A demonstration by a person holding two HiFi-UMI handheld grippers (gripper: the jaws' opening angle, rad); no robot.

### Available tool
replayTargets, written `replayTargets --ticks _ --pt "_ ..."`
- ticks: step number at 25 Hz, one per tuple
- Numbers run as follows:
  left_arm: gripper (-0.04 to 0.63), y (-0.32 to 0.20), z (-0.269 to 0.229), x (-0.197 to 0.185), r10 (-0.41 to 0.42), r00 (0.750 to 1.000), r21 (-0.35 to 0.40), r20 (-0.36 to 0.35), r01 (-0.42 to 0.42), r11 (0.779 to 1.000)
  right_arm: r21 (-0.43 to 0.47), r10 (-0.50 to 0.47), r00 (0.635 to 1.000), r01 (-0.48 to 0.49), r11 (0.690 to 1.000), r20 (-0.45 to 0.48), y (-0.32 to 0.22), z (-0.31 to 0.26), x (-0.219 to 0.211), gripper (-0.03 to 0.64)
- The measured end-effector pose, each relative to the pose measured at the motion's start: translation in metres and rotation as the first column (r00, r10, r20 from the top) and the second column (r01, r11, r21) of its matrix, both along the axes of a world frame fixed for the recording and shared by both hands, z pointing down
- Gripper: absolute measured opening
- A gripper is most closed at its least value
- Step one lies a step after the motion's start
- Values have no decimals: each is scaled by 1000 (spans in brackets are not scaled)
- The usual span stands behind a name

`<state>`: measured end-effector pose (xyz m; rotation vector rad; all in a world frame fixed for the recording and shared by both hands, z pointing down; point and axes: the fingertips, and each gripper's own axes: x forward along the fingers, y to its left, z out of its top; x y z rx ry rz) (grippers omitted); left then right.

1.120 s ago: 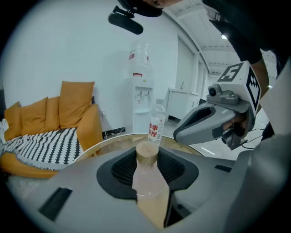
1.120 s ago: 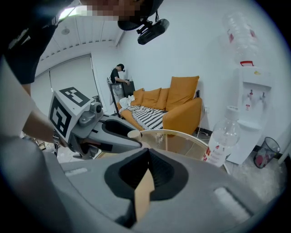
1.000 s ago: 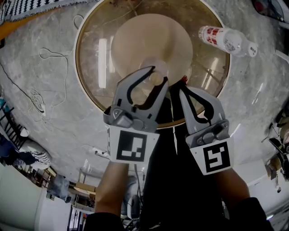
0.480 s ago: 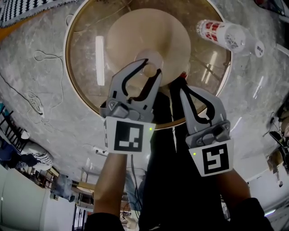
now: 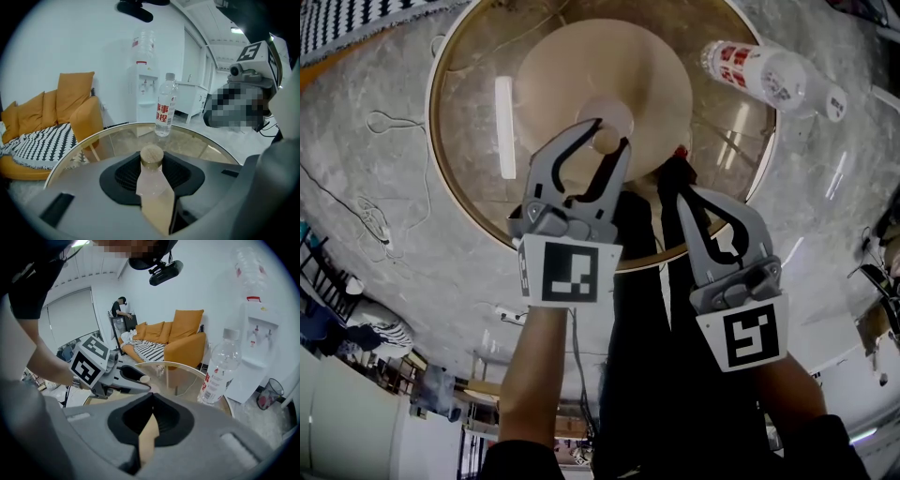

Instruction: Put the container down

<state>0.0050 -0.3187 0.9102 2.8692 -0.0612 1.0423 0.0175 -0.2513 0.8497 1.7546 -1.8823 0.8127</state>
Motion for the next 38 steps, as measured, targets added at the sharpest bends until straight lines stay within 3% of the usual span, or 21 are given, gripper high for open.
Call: replayTargets --ticks 6,11,19,21,24,26,34,38 --pt "155 2 3 0 -12 1000 48 -20 13 999 -16 18 1000 -18 1000 5 3 2 3 -5" --pt "179 -5 -8 3 -23 999 39 -32 24 999 -18 10 1000 -11 1000 -1 0 -14 7 -5" --pt "179 11 -48 -35 -65 998 36 21 64 997 -18 -5 1000 5 1000 -14 4 -47 9 -5" --pt "166 17 -68 -48 -86 996 20 22 86 996 5 -25 999 25 1000 -25 0 -68 1 -5" --pt "62 20 -105 -64 -146 989 17 1 146 989 41 -53 998 54 998 -32 -4 -100 -12 -5" --pt "34 26 -133 -66 -171 985 12 -23 172 985 70 -45 999 46 996 -17 -3 -123 -17 -5" --pt "18 57 -273 -75 -179 975 17 -135 182 983 138 -55 998 60 989 -44 19 -225 -59 -5" --pt "18 56 -362 -98 -190 946 68 -264 214 974 166 -64 994 78 983 -84 36 -282 -78 -5"
